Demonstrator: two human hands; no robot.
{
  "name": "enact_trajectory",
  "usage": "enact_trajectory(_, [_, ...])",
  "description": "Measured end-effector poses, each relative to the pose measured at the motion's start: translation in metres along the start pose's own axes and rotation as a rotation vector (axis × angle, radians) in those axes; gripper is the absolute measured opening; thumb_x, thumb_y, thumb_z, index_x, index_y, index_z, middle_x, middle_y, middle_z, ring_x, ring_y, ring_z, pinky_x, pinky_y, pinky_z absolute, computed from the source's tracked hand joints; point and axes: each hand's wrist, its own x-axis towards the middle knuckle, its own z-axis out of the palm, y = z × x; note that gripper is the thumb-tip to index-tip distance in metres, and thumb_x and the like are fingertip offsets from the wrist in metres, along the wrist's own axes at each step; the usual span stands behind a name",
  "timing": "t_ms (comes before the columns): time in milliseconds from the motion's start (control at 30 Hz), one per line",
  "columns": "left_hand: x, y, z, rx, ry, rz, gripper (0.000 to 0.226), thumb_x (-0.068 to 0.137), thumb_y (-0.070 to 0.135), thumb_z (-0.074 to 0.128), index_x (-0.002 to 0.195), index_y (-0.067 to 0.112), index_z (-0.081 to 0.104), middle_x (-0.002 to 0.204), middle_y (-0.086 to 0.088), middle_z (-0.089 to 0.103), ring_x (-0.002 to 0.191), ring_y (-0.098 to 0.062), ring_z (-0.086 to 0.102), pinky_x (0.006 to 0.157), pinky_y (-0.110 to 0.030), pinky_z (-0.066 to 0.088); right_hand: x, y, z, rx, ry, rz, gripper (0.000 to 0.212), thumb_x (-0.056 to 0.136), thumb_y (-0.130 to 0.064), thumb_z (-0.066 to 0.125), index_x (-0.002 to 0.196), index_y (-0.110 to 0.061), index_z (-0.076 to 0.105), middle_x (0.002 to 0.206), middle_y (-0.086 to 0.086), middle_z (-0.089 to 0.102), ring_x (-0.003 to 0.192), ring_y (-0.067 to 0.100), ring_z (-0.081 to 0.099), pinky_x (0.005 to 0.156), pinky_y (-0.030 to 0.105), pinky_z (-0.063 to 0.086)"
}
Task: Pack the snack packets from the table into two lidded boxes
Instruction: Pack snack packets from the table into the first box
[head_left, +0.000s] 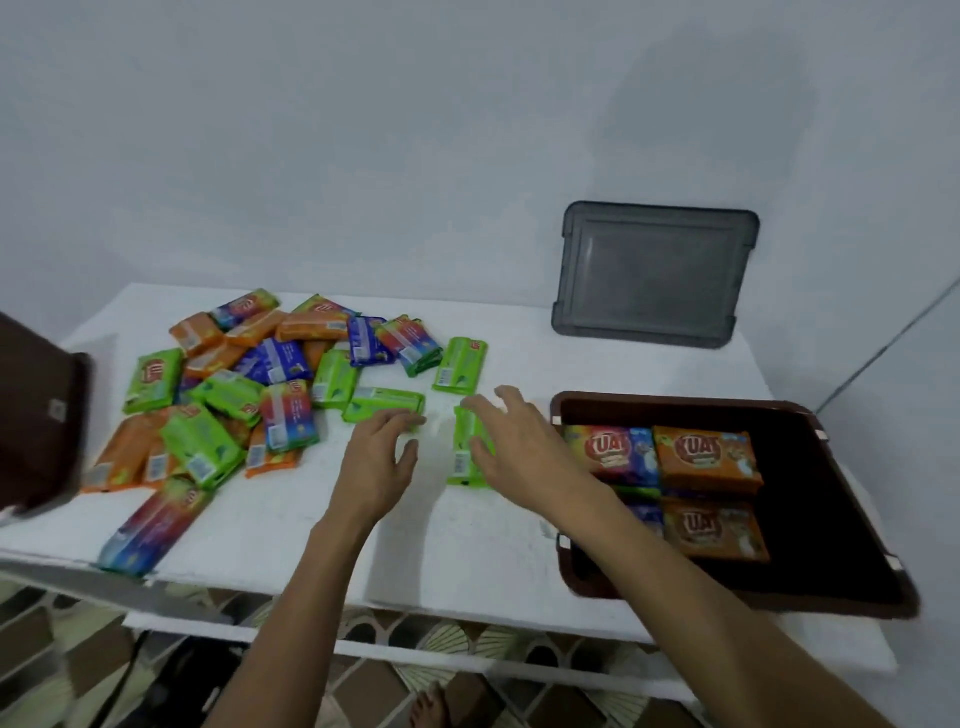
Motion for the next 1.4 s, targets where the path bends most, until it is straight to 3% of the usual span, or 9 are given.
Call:
enact_trajectory(133, [0.036,-0.049,-0.010,0.160,-0.151,0.038,0.042,0.083,0.009,0.064,0.124,0.018,0.062,0.133,-0.010,0.056,0.123,-0.033,0.048,0.101,-0.041,0.038,0.033,-0.019,0.042,-0.053,-0.342,0.207,0.051,0.102,-0.032,0.038,0.149,-0.037,0.020,0.159,0.020,-0.012,0.139,0.052,0.016,0.106,0.053,0.036])
enact_trajectory(333, [0.079,-0.079,-0.007,0.336,-0.492,0.146,0.062,0.091,0.028,0.056,0.148,0.031,0.031,0.159,0.001,0.022,0.145,-0.028,0.017,0.115,-0.047,0.018,0.043,-0.019,0.055,-0.171,-0.619,0.268,0.043,0.103,-0.032,0.035,0.146,-0.029,0.036,0.158,0.023,-0.014,0.141,0.051,0.012,0.110,0.046,0.029])
enact_trajectory(500, [0.089,-0.084,-0.004,0.306,-0.476,0.217,0.062,0.089,0.028,0.059,0.145,0.033,0.034,0.151,-0.001,0.035,0.139,-0.027,0.026,0.110,-0.045,0.024,0.045,-0.011,0.066,-0.161,-0.491,0.231,0.035,0.092,-0.016,0.053,0.126,-0.022,0.045,0.153,0.021,0.011,0.127,0.049,0.032,0.092,0.047,0.044])
enact_trajectory(667, [0.089,-0.069,-0.020,0.290,-0.502,0.260,0.075,0.079,0.046,0.070,0.143,0.043,0.031,0.124,-0.002,0.046,0.109,-0.021,0.045,0.090,-0.038,0.045,0.049,-0.011,0.051,-0.183,-0.046,0.188,0.048,0.087,0.006,0.045,0.124,-0.023,0.037,0.103,0.009,0.052,0.084,0.029,0.048,0.061,0.035,0.037])
enact_trajectory(900, [0.057,-0.009,-0.047,-0.100,-0.113,0.270,0.052,0.077,0.037,0.066,0.128,0.040,0.053,0.123,0.001,0.048,0.100,-0.012,0.053,0.077,-0.030,0.049,0.011,0.007,-0.026,0.316,0.199,0.139,0.026,0.094,-0.007,0.052,0.114,-0.024,0.047,0.088,0.007,0.065,0.051,0.013,0.055,0.042,0.027,0.046])
enact_trajectory(1000, [0.041,0.032,-0.050,-0.447,-0.004,0.149,0.041,0.080,0.024,0.066,0.120,0.031,0.057,0.124,0.005,0.050,0.097,-0.004,0.059,0.074,-0.024,0.054,-0.020,0.023,-0.056,0.506,0.238,0.172,0.036,0.095,-0.007,0.051,0.119,-0.034,0.053,0.091,0.009,0.067,0.059,0.028,0.063,0.052,0.040,0.056])
enact_trajectory(1167, [0.022,0.090,-0.040,-0.890,0.102,-0.054,0.042,0.084,-0.010,0.059,0.118,0.014,0.054,0.116,-0.004,0.062,0.099,-0.018,0.067,0.079,-0.030,0.058,-0.068,0.062,-0.088,0.636,0.226,0.212,0.029,0.097,-0.009,0.054,0.116,-0.028,0.062,0.109,0.004,0.066,0.081,0.018,0.072,0.067,0.036,0.061])
enact_trajectory(1267, [0.008,0.117,-0.027,-1.037,0.058,-0.111,0.043,0.086,-0.013,0.057,0.120,0.013,0.053,0.122,-0.008,0.062,0.102,-0.019,0.067,0.085,-0.034,0.057,-0.098,0.084,-0.098,0.795,0.149,0.267,0.027,0.096,-0.008,0.055,0.117,-0.022,0.062,0.115,0.003,0.064,0.087,0.020,0.073,0.066,0.030,0.061])
enact_trajectory(1400, [-0.012,0.145,-0.004,-1.125,0.003,-0.150,0.041,0.087,-0.013,0.057,0.121,0.010,0.052,0.122,-0.012,0.062,0.103,-0.022,0.066,0.087,-0.036,0.056,-0.126,0.110,-0.096,0.941,0.031,0.321,0.032,0.095,0.001,0.052,0.118,-0.019,0.064,0.118,0.005,0.063,0.097,0.023,0.071,0.070,0.040,0.061])
